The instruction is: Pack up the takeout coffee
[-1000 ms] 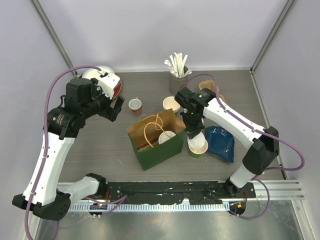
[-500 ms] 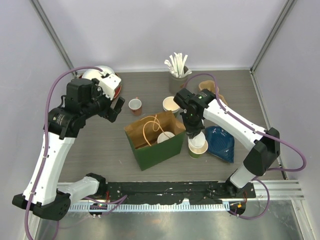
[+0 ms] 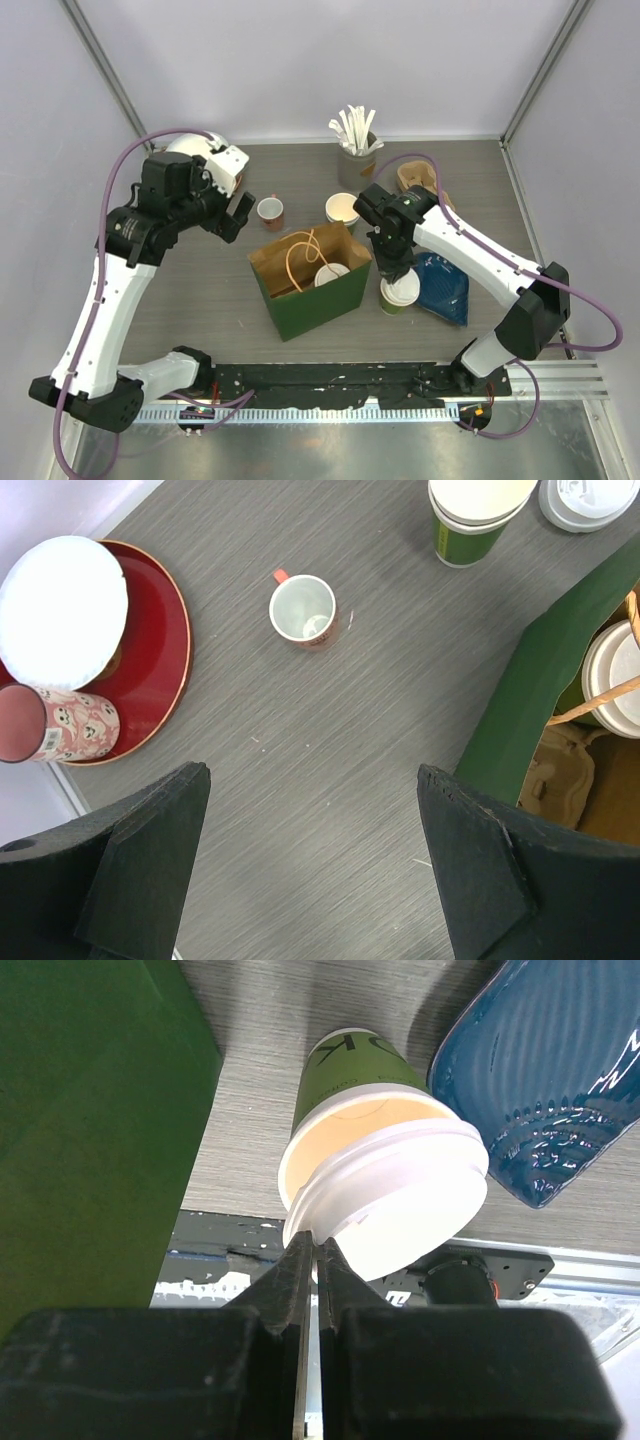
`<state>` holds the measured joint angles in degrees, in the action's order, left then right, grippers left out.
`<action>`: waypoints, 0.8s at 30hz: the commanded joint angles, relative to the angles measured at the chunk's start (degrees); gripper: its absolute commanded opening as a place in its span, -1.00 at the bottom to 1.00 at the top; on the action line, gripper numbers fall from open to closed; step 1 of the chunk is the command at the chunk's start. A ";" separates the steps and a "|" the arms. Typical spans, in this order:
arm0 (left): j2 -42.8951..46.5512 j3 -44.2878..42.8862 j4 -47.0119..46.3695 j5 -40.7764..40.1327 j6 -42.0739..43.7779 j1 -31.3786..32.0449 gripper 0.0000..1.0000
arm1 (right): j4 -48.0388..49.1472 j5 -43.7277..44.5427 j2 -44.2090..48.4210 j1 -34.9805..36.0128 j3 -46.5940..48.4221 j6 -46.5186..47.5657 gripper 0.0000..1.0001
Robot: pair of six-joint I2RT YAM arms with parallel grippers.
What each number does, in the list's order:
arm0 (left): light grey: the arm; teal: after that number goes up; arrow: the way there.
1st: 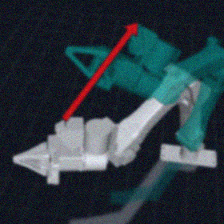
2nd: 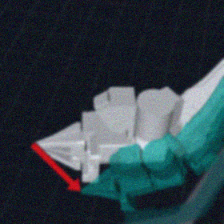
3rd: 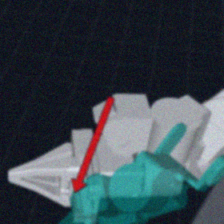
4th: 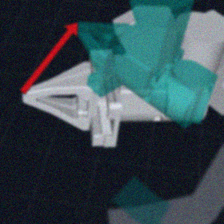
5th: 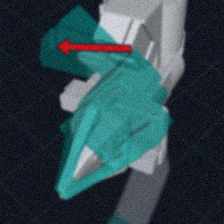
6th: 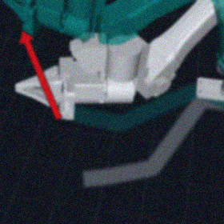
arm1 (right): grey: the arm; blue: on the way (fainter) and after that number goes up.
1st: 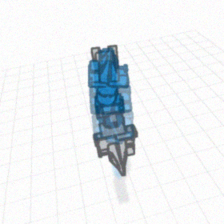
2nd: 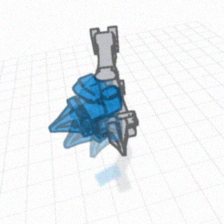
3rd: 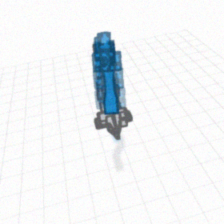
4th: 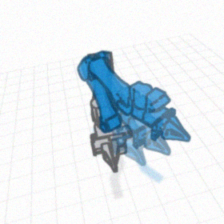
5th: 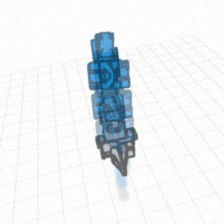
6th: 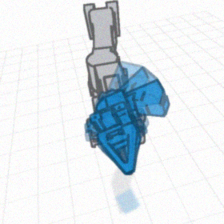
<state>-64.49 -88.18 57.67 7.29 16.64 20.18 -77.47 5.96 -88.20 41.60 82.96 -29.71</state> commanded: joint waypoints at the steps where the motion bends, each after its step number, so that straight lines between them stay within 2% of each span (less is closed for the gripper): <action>1: -0.20 -2.17 -1.42 1.59 -0.73 0.20 0.78 | -9.19 2.74 1.37 0.05 2.81 0.80 -0.98; 7: -0.90 -2.08 -1.51 1.76 -0.21 0.12 0.78 | -9.28 3.80 1.72 1.37 8.80 2.55 -0.98; 14: -1.69 -4.28 -0.46 1.06 0.93 0.21 0.80 | -9.28 4.32 3.39 1.29 -0.51 3.08 -0.99; 20: -2.31 -4.81 -0.80 1.15 0.50 0.21 0.82 | -9.28 5.12 4.97 1.37 0.54 4.40 -0.99; 24: -2.31 -4.72 -1.16 1.76 -0.03 0.21 0.82 | -9.28 3.89 3.66 2.42 -2.00 5.19 -0.98</action>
<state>-66.72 -91.02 57.67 8.08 16.91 20.18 -77.65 9.61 -85.58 42.76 81.73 -25.78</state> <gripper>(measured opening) 0.910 0.079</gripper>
